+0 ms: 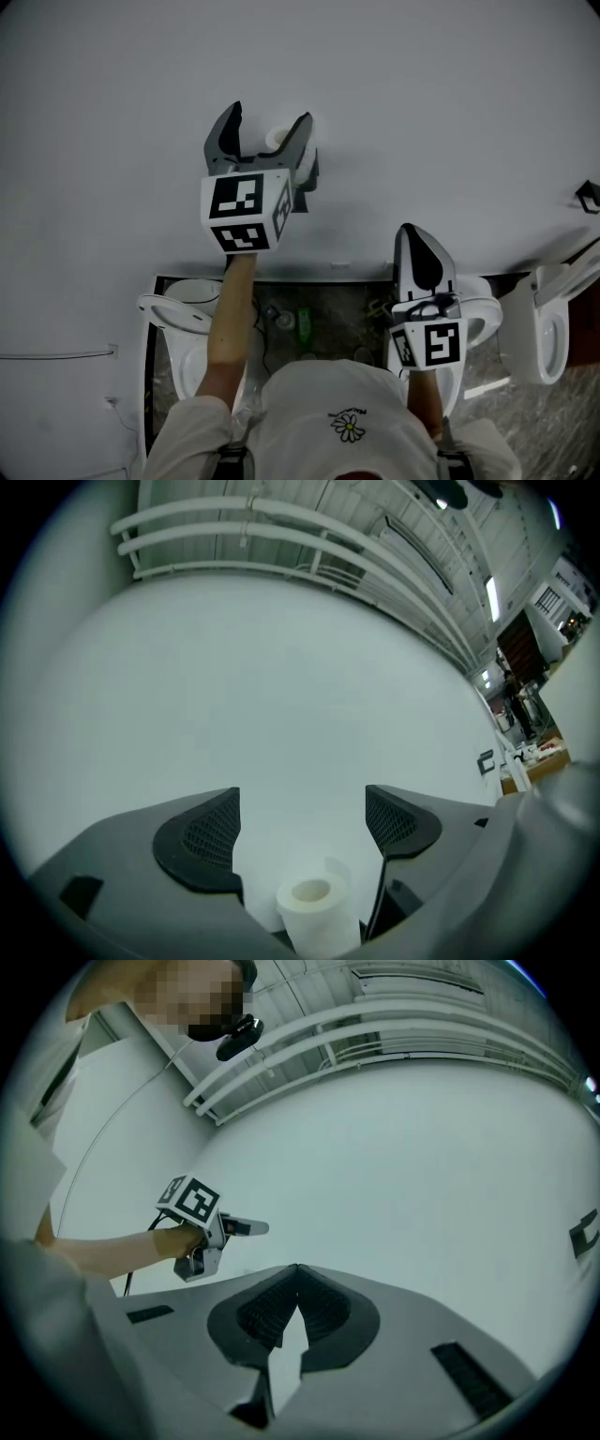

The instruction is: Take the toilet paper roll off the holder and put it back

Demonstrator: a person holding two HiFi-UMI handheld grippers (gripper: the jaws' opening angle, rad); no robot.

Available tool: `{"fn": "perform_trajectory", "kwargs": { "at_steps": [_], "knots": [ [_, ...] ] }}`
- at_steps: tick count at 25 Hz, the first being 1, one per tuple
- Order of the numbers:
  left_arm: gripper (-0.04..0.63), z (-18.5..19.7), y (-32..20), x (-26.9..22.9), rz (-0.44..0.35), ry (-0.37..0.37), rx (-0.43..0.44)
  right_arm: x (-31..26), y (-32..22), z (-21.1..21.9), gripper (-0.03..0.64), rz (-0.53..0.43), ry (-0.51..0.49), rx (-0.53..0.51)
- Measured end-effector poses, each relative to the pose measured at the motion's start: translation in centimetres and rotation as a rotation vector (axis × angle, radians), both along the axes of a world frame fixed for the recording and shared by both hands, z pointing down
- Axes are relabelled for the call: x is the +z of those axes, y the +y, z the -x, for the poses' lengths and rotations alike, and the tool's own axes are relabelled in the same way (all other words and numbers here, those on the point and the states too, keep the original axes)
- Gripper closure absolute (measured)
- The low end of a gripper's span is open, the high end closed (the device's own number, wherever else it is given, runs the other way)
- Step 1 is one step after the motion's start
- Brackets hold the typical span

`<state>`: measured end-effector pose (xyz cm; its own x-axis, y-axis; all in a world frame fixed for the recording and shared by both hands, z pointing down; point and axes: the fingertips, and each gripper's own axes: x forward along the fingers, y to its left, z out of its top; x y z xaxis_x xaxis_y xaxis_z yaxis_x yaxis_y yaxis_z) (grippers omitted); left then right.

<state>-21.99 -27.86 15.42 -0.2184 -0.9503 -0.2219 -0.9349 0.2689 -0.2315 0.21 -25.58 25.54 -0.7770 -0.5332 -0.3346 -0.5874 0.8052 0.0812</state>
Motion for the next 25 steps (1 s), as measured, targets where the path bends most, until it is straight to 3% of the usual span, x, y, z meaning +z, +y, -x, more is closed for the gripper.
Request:
{"fn": "perform_trajectory", "kwargs": {
  "at_steps": [4,8,13,20,25],
  "knots": [
    [0.205,-1.3,4.1,-4.0,-0.151,-0.039,0.015,-0.9,0.1,0.8,0.607,-0.033,0.004,-0.019],
    [0.430,-1.9,8.1,-5.2,-0.251,-0.048,0.011,-1.7,0.3,2.0,0.607,-0.061,0.008,-0.043],
    [0.568,-2.2,11.4,-3.0,-0.289,-0.054,-0.050,-1.9,0.9,3.5,0.607,-0.083,0.018,-0.074],
    [0.578,-3.0,14.1,3.6,-0.295,0.020,-0.090,-0.5,1.5,5.2,0.607,-0.074,0.046,-0.101],
    [0.578,-2.5,15.4,7.7,-0.228,0.083,-0.149,1.1,1.8,5.6,0.607,-0.029,0.068,-0.106]
  ]
}}
